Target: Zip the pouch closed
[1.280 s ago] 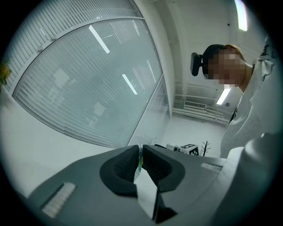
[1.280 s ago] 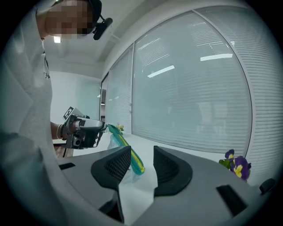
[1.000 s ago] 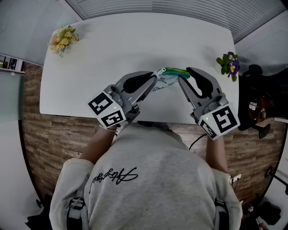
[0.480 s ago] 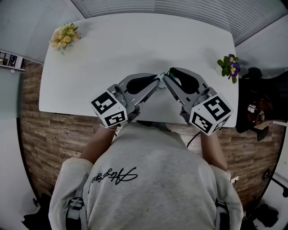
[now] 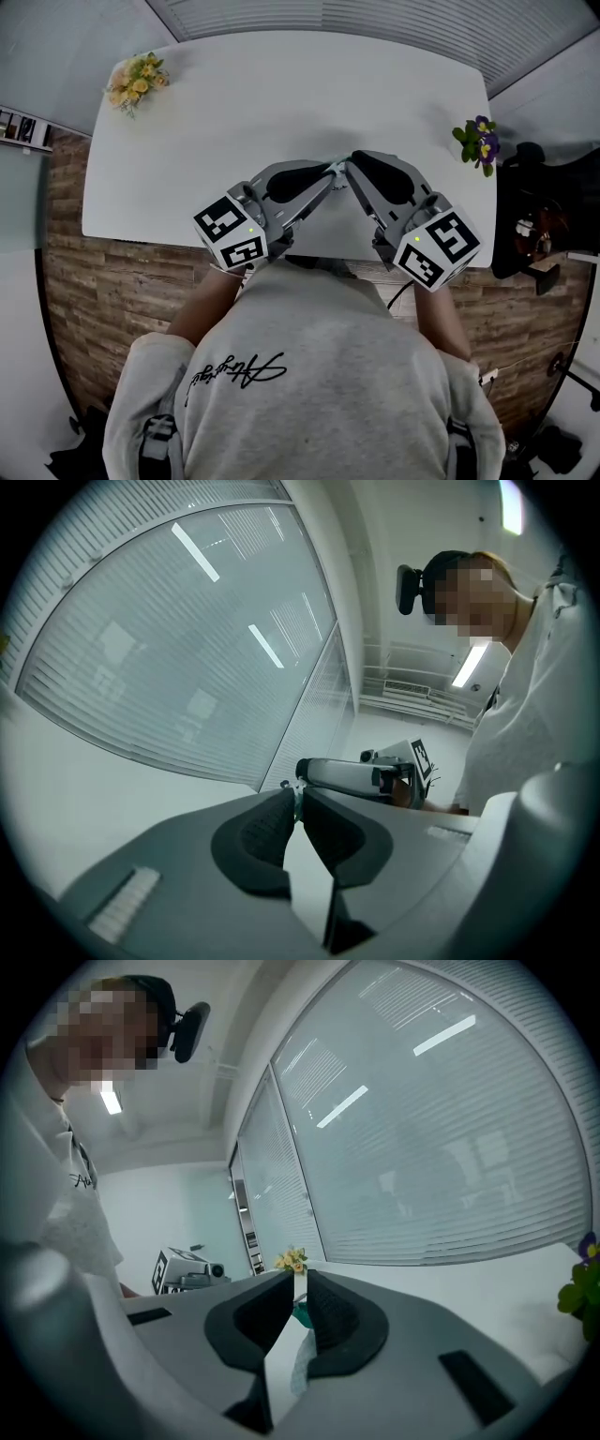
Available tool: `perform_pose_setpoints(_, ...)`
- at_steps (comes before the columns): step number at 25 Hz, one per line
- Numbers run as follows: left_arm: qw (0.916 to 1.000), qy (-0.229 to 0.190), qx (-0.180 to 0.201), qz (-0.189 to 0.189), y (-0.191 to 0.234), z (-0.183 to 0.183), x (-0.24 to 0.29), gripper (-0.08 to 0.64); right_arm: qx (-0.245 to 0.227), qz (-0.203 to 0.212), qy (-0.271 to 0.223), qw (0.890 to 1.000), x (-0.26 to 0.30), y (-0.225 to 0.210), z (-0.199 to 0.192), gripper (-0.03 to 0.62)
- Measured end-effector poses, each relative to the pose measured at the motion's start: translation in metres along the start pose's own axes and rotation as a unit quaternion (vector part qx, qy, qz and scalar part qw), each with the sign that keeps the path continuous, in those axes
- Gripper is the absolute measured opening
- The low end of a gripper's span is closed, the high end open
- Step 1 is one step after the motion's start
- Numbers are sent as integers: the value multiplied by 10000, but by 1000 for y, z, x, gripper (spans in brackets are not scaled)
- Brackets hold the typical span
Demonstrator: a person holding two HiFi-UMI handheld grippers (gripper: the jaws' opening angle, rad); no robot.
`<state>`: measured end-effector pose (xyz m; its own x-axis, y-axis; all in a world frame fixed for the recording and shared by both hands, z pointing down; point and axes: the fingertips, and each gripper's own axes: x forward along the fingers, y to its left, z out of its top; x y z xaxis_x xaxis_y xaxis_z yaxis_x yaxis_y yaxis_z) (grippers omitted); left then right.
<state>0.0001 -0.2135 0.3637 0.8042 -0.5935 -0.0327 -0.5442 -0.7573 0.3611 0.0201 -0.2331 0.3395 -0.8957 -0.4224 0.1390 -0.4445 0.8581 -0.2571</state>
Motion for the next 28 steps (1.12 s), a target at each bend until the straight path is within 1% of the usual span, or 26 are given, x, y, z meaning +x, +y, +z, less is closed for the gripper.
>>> perform_pose_setpoints(2, 10000, 11, -7, -4, -1, -1, -1, 31, 151, 114, -143, 9997, -2, 5, 3, 32)
perform_pose_setpoints(5, 10000, -23, -42, 0, -1, 0, -2, 31, 191, 264, -75, 9994, 2, 13, -3, 32)
perform_pose_setpoints(8, 10000, -31, -40, 42, -1, 1, -3, 31, 13, 185, -21, 9998, 2, 17, -8, 32)
perform_pose_setpoints(10, 10000, -5, -7, 50, -2, 0, -3, 31, -187, 84, -11, 9998, 2, 18, -8, 28)
perform_pose_setpoints(14, 9998, 61, 150, 109, -4, -1, -2, 31, -539, -22, 67, 9985, 1, 20, -9, 31)
perform_pose_setpoints(18, 9997, 92, 182, 97, -7, -2, -3, 31, -558, 49, 90, 9984, -1, 23, -9, 52)
perform_pose_setpoints(22, 9997, 142, 192, 82, -8, -2, -3, 31, -783, 6, 126, 9968, 0, 26, -5, 52)
perform_pose_setpoints(24, 9997, 144, 169, 124, -6, -3, -4, 31, -890, 10, 143, 9959, 1, 29, -4, 65)
perform_pose_setpoints(28, 9995, 191, 161, 178, -5, -4, -5, 31, -961, 71, 47, 9953, 3, 33, -4, 75)
